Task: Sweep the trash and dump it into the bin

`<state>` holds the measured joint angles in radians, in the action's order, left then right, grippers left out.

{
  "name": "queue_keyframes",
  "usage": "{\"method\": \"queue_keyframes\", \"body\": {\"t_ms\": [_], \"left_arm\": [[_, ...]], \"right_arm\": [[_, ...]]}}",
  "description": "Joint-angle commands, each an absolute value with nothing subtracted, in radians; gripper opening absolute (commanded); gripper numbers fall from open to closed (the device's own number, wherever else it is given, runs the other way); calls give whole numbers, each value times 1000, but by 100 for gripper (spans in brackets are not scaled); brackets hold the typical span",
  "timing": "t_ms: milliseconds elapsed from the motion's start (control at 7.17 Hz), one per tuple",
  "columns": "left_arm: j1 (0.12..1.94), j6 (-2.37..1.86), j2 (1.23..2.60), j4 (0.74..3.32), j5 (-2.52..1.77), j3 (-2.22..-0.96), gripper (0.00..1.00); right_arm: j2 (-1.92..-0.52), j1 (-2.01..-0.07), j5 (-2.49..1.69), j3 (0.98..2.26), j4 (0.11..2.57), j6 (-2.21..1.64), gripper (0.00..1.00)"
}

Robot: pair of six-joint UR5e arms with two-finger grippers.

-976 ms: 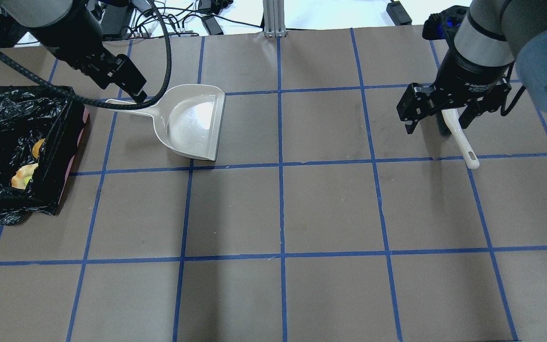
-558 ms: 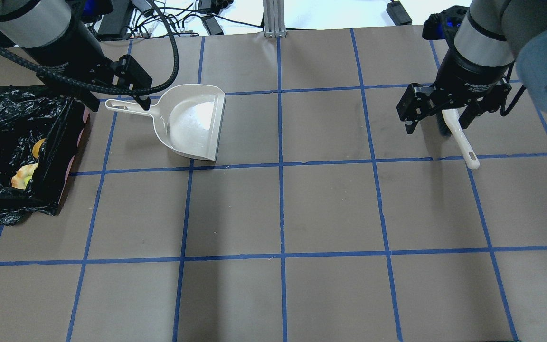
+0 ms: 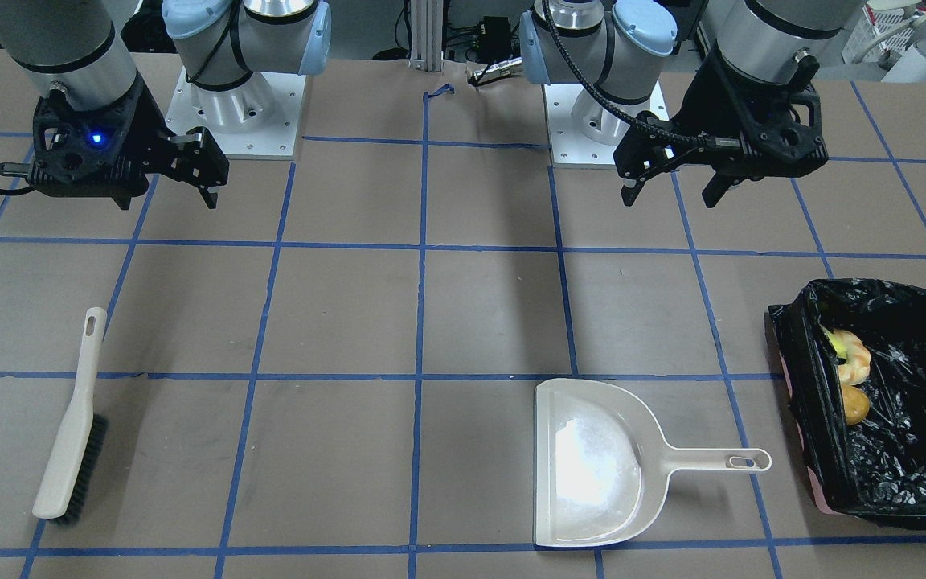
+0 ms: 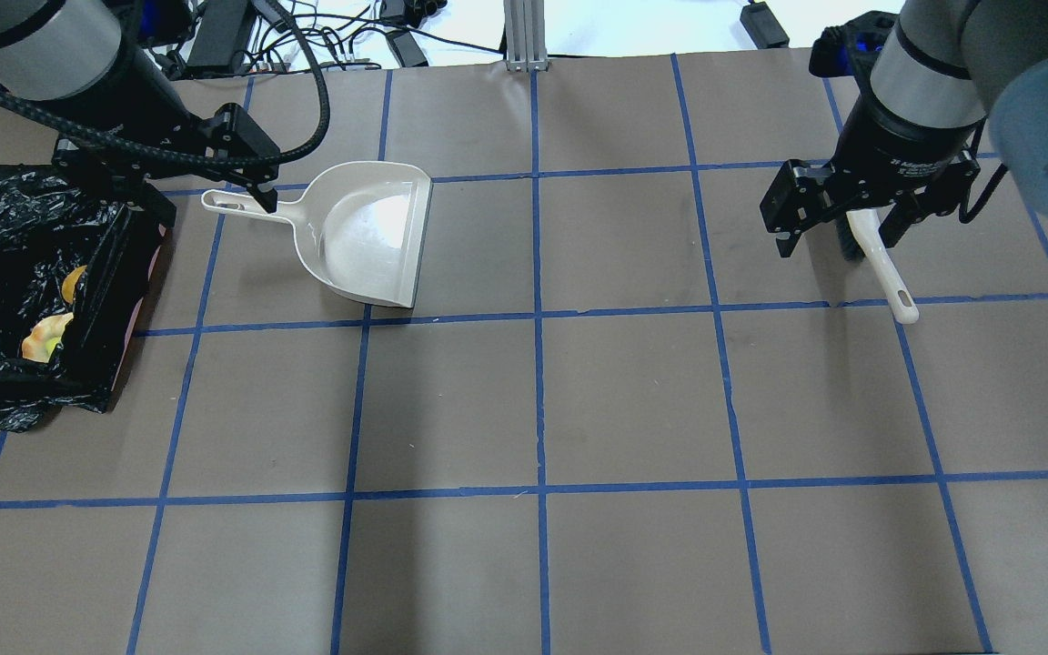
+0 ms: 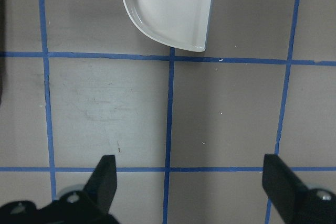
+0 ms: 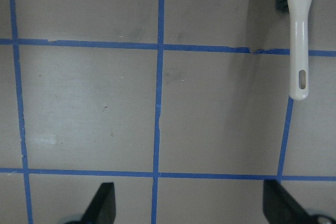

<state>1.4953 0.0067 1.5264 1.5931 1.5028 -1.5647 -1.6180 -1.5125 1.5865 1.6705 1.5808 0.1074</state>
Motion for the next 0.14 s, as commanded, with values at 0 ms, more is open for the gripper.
{"method": "queue_keyframes", "body": {"t_ms": [0], "left_arm": [[1496, 2, 1517, 1594, 1503, -1577, 100]], "right_arm": [[-1623, -1513, 1575, 1671, 1578, 107, 100]]}}
